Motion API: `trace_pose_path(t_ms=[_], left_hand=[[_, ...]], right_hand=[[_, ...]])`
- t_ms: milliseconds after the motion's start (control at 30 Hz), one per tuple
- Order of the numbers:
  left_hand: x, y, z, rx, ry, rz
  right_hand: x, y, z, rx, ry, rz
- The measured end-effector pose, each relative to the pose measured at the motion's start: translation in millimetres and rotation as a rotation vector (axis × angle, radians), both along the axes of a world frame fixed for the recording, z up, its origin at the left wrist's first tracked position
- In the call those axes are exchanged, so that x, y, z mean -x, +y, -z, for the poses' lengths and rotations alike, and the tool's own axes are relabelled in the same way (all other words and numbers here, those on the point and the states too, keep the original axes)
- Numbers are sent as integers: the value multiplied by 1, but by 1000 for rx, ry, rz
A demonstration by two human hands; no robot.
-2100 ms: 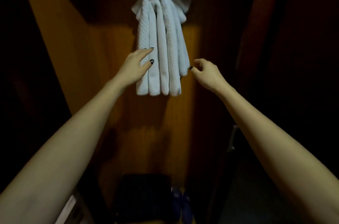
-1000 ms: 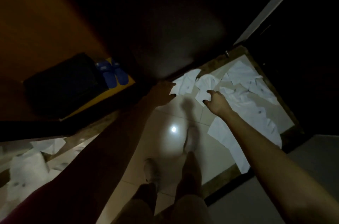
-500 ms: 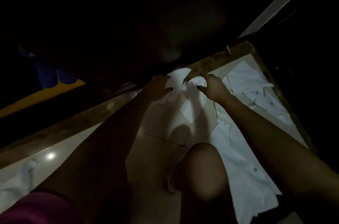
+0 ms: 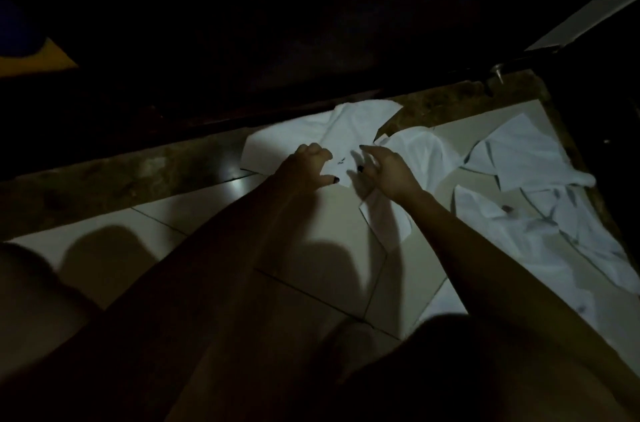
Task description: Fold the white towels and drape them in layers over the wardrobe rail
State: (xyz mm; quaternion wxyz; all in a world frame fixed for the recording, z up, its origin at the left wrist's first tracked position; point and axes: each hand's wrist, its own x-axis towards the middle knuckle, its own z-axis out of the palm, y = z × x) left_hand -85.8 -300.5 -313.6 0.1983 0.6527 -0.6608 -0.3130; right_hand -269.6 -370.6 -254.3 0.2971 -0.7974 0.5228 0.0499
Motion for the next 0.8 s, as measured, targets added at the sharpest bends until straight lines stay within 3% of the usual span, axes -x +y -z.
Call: trace_pose_path(t_ms=[167, 333, 500, 633, 800], left_hand=[[-1, 15, 51, 112, 41, 2], [-14, 3, 65, 130, 153, -31], [-22, -9, 56, 21, 309, -91], [-36, 0, 46, -52, 483, -279], [-61, 8, 8, -96, 717, -400]], right_hand=[[-21, -16, 44, 69, -6, 14], [-27, -34, 78, 209, 158, -80], [-39, -25, 83, 185, -15, 106], [-46, -10, 74, 94, -50, 98], [-52, -6, 37, 140, -123, 74]])
